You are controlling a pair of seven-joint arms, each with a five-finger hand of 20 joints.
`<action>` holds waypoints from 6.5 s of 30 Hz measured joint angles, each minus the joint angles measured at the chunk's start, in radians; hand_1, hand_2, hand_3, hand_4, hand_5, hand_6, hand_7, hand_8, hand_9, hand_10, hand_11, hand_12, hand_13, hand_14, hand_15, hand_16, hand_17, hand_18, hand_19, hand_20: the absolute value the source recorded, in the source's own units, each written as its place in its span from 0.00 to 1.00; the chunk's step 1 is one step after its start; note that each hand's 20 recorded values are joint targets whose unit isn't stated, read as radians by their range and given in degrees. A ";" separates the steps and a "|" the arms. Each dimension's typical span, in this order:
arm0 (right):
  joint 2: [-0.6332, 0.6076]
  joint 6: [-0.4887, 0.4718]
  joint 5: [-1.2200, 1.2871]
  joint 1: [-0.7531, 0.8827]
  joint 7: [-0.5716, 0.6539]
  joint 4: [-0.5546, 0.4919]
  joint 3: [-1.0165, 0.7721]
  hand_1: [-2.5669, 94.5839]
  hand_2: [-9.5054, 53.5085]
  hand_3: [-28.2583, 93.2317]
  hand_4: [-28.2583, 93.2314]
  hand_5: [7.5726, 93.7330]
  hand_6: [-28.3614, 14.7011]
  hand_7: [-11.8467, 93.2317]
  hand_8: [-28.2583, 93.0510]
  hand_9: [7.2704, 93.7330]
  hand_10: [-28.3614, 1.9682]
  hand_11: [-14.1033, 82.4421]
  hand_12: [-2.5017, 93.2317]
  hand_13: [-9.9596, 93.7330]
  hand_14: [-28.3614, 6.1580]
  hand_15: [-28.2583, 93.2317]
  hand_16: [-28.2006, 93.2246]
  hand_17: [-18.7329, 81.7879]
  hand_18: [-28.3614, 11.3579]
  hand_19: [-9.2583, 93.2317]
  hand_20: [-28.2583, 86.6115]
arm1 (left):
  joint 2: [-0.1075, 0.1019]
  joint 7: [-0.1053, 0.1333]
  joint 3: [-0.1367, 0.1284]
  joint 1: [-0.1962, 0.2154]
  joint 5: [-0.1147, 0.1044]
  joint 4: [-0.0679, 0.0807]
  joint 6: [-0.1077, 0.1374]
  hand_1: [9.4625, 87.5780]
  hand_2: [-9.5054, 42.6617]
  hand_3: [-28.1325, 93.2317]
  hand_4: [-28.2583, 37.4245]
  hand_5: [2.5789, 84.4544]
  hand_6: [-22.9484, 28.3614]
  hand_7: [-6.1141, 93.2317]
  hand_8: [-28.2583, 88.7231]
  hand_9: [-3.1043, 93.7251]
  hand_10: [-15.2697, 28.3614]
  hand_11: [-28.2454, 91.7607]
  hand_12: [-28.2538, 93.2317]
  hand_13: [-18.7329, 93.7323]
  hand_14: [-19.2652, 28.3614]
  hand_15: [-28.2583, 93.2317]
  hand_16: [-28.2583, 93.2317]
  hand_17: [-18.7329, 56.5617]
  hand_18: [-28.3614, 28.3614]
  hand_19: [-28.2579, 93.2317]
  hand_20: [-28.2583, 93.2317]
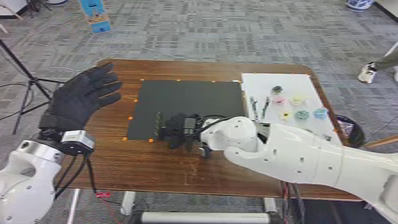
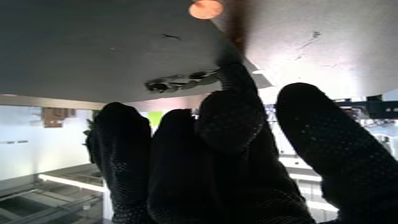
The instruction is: Arrange flowers
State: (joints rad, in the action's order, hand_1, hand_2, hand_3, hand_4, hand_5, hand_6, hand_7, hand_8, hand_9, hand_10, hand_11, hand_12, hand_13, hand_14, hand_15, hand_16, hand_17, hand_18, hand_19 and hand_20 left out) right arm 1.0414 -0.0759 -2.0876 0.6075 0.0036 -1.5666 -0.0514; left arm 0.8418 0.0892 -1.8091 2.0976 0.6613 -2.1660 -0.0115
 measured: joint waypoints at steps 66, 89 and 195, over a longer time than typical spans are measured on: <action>-0.352 0.283 -0.173 1.498 0.778 -0.602 -1.506 0.45 0.00 0.62 0.00 0.58 0.59 0.53 0.13 0.62 0.50 0.73 0.45 0.80 0.64 0.94 0.54 0.63 0.17 1.00 0.83 | 0.078 0.000 -0.019 0.081 -0.005 -0.020 0.010 0.18 0.09 0.81 0.00 0.34 0.50 0.27 0.16 0.33 0.64 0.44 0.38 0.38 0.71 0.47 0.24 0.13 0.90 0.60 0.31; -0.272 0.176 -0.177 1.568 0.858 -0.566 -1.527 0.35 0.00 0.83 0.00 0.59 0.60 0.54 0.13 0.63 0.51 0.73 0.45 0.80 0.63 0.94 0.55 0.62 0.17 1.00 0.82 | 0.081 -0.002 -0.026 0.092 -0.005 -0.022 0.010 0.18 0.09 0.81 0.00 0.34 0.50 0.27 0.16 0.33 0.64 0.44 0.38 0.38 0.71 0.47 0.24 0.13 0.90 0.60 0.31; 0.180 0.188 0.017 0.453 0.679 -0.027 -0.423 0.24 0.11 0.85 0.05 0.76 0.63 0.44 0.15 0.85 0.60 0.77 0.49 0.90 0.70 0.94 0.58 0.75 0.19 1.00 0.88 | -0.019 -0.006 0.040 -0.046 -0.007 0.012 -0.002 0.18 0.10 0.82 0.00 0.34 0.50 0.27 0.16 0.33 0.64 0.44 0.38 0.38 0.71 0.47 0.24 0.13 0.90 0.60 0.31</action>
State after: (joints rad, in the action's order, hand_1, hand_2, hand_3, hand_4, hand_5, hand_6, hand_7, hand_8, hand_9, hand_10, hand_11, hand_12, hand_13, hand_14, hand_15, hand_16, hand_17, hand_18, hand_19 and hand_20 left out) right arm 1.2210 0.1117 -2.0710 1.0607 0.6830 -1.5939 -0.4744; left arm 0.8226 0.0833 -1.7694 2.0521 0.6539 -2.1536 -0.0135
